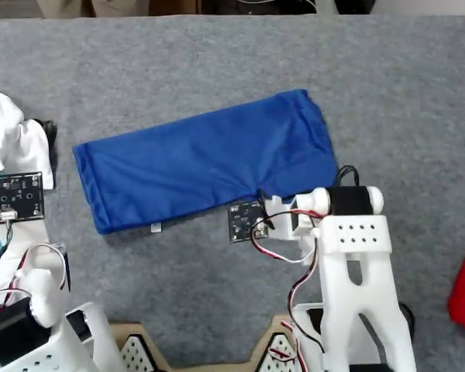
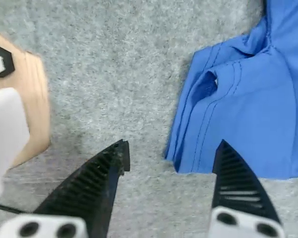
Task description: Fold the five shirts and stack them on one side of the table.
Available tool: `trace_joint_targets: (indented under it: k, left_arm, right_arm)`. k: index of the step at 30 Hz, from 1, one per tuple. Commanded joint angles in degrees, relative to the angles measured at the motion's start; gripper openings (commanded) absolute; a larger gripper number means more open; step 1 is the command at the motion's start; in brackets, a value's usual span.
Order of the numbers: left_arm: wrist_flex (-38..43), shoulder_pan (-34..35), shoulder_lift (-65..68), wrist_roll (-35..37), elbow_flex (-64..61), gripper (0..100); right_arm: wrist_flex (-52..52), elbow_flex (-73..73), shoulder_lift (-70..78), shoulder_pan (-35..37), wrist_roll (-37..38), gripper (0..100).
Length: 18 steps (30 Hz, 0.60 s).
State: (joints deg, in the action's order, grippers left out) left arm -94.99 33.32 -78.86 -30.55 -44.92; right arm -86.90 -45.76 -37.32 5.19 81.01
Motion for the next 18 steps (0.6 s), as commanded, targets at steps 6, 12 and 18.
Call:
trace_joint_targets:
  k: [6,12,18]
  left_arm:
    - [4.48,0.09,-0.22,-0.18,-4.48,2]
    - [5.63,0.18,-0.31,-0.18,-6.24,2]
    - [5.27,0.53,-0.48,-0.09,-5.98,2]
  right_arm:
    - [9.32,-0.13,8.75,-0.48,-2.20,27.1]
    - [12.04,-0.40,15.16,-0.84,-2.20,27.1]
    - [13.80,-1.71,16.57,-2.68,-2.11,27.1]
